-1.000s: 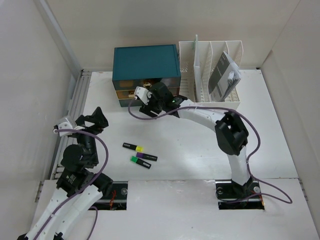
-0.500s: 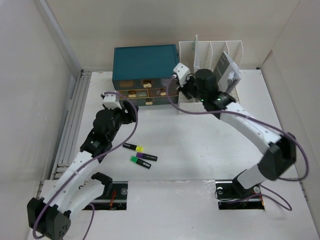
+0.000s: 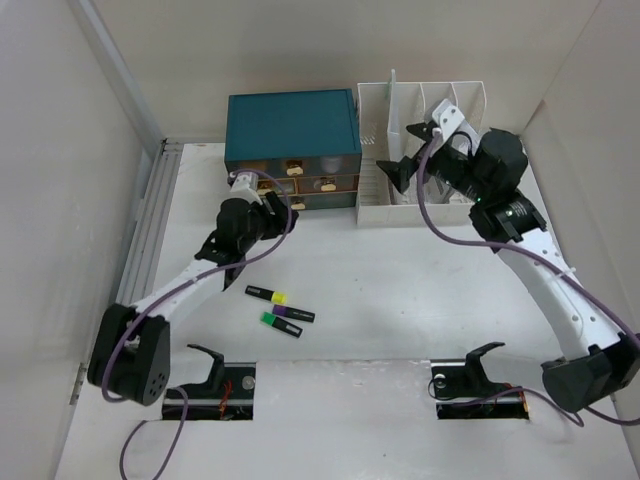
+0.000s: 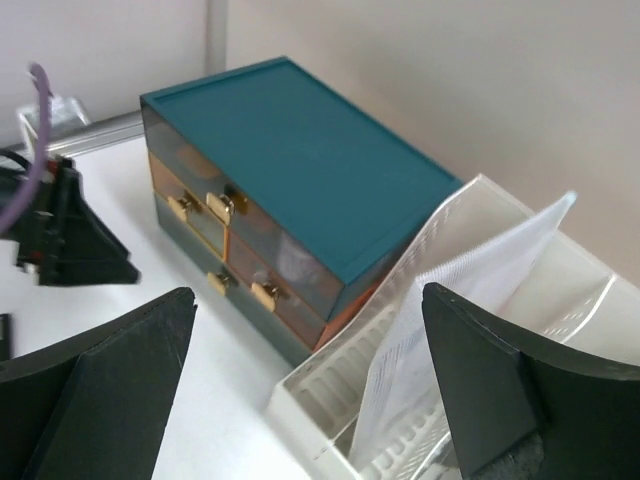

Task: Organize the desk

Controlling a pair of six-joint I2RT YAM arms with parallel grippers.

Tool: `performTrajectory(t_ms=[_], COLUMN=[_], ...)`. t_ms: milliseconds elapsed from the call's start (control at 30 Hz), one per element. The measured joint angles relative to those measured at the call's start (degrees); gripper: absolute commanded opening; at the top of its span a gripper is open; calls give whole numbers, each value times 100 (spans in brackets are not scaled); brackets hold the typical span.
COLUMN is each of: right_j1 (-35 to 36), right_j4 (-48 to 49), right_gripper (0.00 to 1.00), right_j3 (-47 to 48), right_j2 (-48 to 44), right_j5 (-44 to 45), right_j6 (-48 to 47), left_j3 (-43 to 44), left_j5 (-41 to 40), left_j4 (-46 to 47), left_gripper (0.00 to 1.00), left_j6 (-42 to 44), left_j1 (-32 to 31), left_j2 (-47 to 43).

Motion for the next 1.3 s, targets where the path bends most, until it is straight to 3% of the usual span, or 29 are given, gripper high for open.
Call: performTrajectory(t_ms=[200,467,700,1000,1300], right_j1=[-800,-883,-1191,-1191,-1191], right_j4=[-96,79,293,306,326], right_gripper=[99,100,100,100,100], right_j3=[-33,-507,-647,-750,-752], right_j2=[144,-590,-686,-573,-494], right_j5=[-769,-1045,-1189,-1340,-1392], right_j6=[702,1023,1235,1320,1327], left_j3=[378,861,1176,1917,1849], left_j5=[-551,-1749,-2468,-2922,-2988], left_j4=[337,590,496,214,271], left_gripper=[66,69,69,68,66], left_j6=[-72,138,431,872,1062], left_j1=[-470,-940,-1062,-1106,-1106], left_j2=[1019,1941,2524,3123,3211])
